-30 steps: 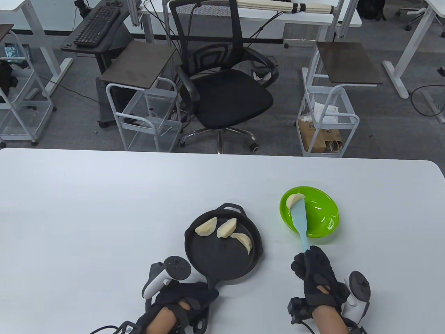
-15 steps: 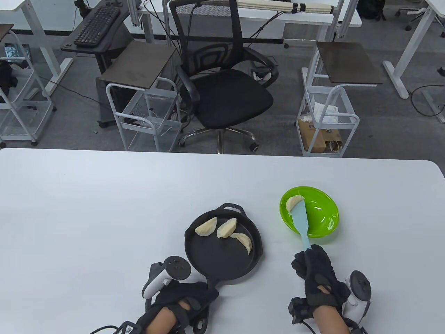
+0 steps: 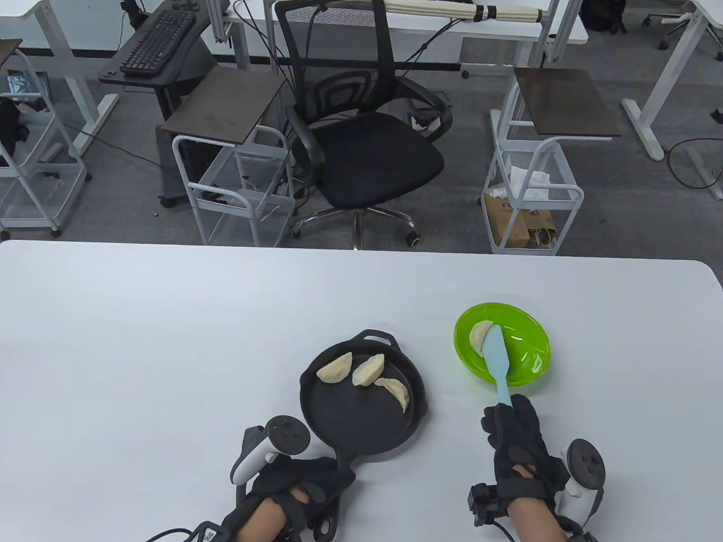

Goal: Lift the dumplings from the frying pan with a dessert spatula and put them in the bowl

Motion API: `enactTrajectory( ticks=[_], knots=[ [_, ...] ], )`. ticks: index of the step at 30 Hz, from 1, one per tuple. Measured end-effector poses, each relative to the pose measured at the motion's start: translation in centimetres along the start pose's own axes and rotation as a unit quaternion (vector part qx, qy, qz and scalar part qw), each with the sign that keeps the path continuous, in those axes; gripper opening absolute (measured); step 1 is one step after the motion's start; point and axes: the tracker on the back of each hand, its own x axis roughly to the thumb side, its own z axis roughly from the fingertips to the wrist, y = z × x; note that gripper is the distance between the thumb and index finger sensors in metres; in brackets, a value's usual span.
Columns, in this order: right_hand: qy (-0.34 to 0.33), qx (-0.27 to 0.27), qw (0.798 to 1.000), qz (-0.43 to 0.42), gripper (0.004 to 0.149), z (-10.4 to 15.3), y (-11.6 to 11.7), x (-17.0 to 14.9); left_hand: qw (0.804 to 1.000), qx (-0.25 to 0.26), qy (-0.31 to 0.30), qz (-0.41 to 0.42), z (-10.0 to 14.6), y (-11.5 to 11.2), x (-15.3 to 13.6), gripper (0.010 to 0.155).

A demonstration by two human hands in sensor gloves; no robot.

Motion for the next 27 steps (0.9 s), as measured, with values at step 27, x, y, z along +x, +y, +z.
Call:
enactTrajectory(
  ticks=[27],
  knots=[
    [-0.058, -0.041, 0.996, 0.047, 0.065, 0.6, -0.4, 1.1, 1.000, 0.000, 0.000, 0.000, 0.0, 0.0, 0.0, 0.064]
  ],
)
